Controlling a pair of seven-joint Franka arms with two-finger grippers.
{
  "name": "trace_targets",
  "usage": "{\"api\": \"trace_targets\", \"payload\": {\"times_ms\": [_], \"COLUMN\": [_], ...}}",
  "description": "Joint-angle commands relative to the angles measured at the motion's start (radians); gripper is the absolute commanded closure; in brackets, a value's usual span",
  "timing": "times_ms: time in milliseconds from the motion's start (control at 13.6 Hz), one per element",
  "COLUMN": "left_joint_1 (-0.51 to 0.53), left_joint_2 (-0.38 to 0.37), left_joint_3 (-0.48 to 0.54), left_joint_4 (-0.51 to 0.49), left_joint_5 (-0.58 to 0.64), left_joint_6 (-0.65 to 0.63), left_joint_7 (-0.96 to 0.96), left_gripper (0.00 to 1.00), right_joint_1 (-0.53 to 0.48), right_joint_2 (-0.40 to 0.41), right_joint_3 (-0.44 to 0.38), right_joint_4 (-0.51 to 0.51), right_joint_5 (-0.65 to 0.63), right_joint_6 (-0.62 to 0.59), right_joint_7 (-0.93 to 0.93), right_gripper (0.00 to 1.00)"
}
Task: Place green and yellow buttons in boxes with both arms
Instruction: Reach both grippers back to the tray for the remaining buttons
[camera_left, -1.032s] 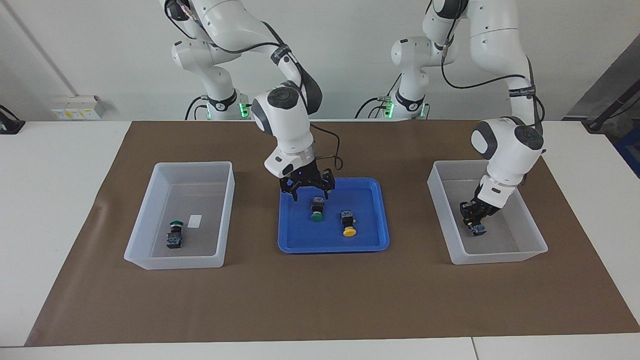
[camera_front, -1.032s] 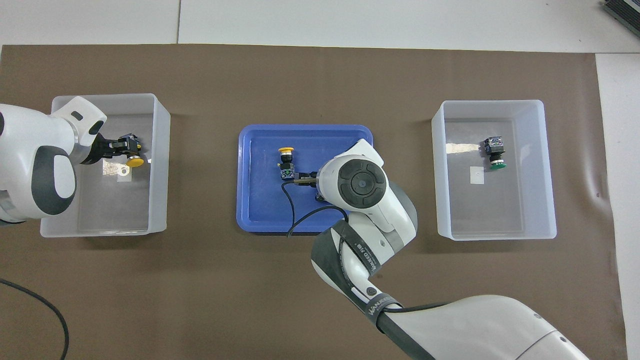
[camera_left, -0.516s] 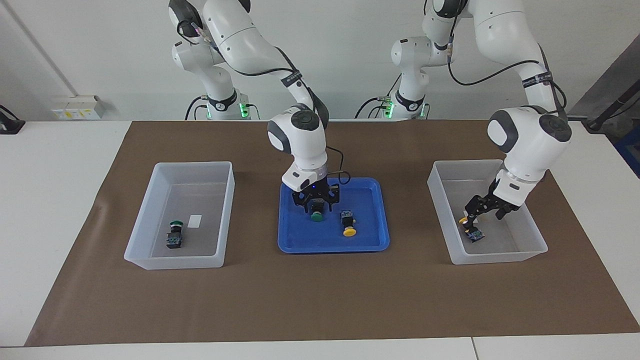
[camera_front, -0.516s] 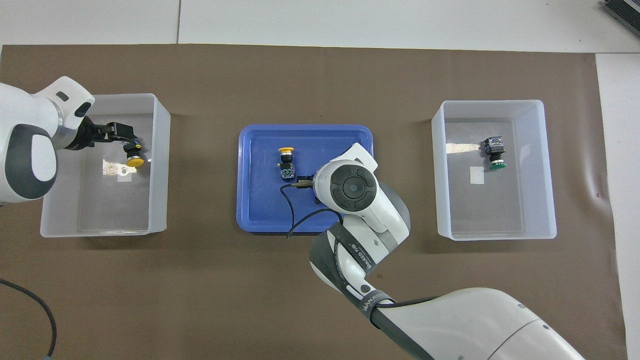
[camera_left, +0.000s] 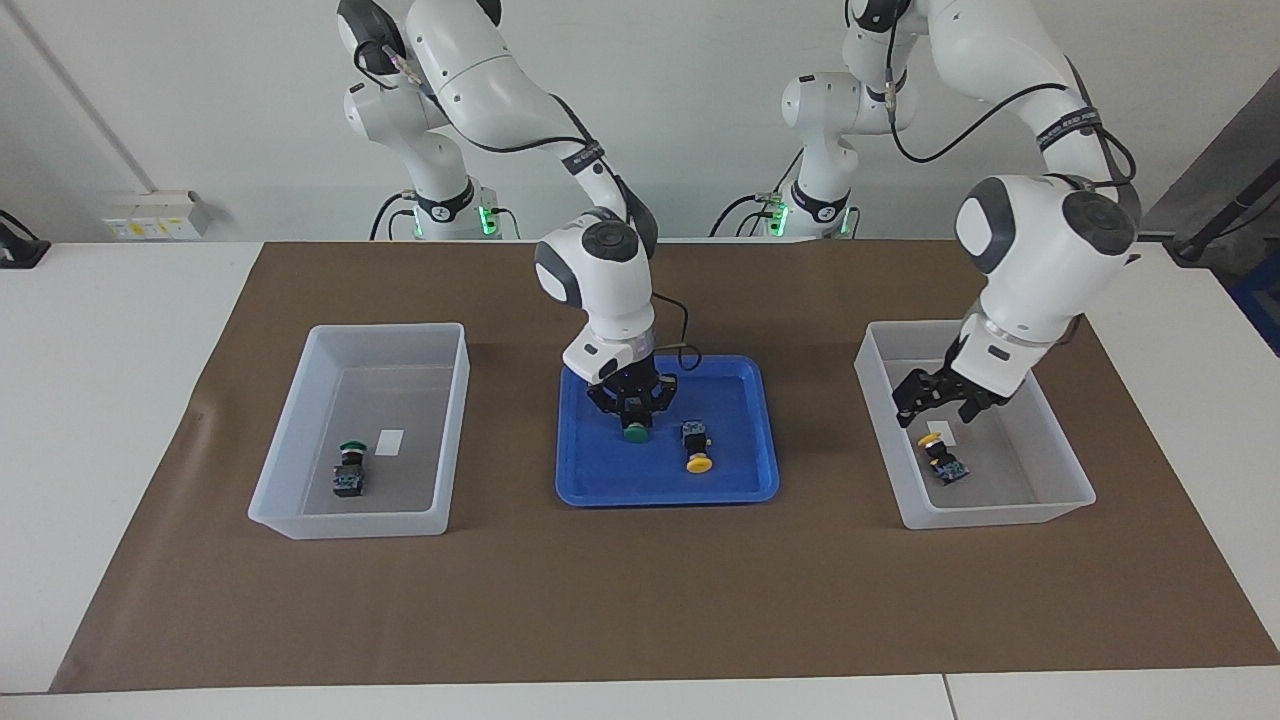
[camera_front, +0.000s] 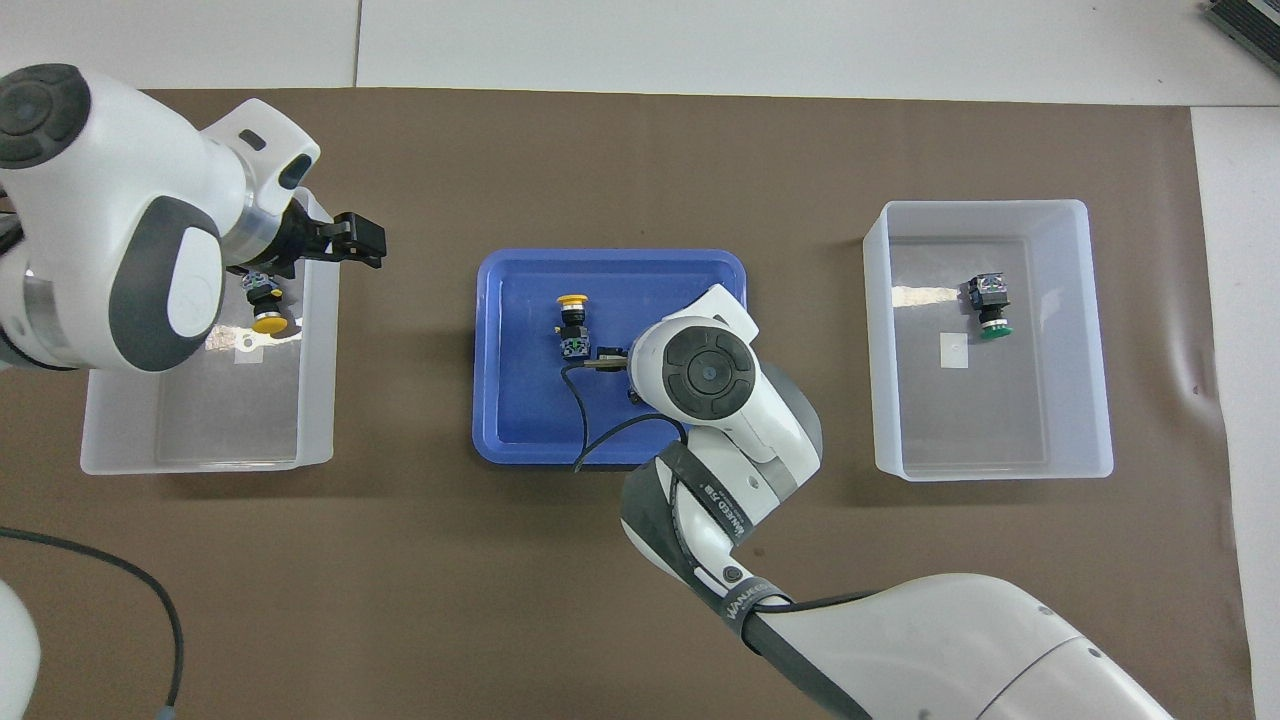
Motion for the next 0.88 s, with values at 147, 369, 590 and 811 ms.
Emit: {"api": "trace_targets", "payload": {"times_ms": [147,369,590,811], "left_joint_1": [-0.126,-0.185,-0.267,-0.291], "left_joint_2": [-0.053,-0.05,0.053,0.087], "left_joint_3": [0.012,0.01,0.01,0.009], "left_joint_4": [-0.181,-0.234,-0.248,-0.25], "left_joint_5": [-0.008,-0.011,-0.011,-0.011], "left_joint_6": [0.214,0.326,0.48,0.539], "left_joint_7": [-0.128,-0.128,-0.125,-0.124], "left_gripper": [0.0,0.02,0.03,0.04], "right_joint_1": [-0.098,-0.179,-0.28,-0.389], "right_joint_2": [-0.156,-0.241,-0.31,-0.363], "right_joint_3": [0.006,0.008,0.006,0.006], "right_joint_4": [0.038,0.038,0.034,0.026], "right_joint_5": [-0.013,-0.007,0.067,0.102], "right_joint_6": [-0.229,-0.349,-0.45,-0.532], "right_joint_7": [-0.165,-0.341,-0.558,-0.759], "right_gripper": [1.0,1.0,1.0,1.0]}}
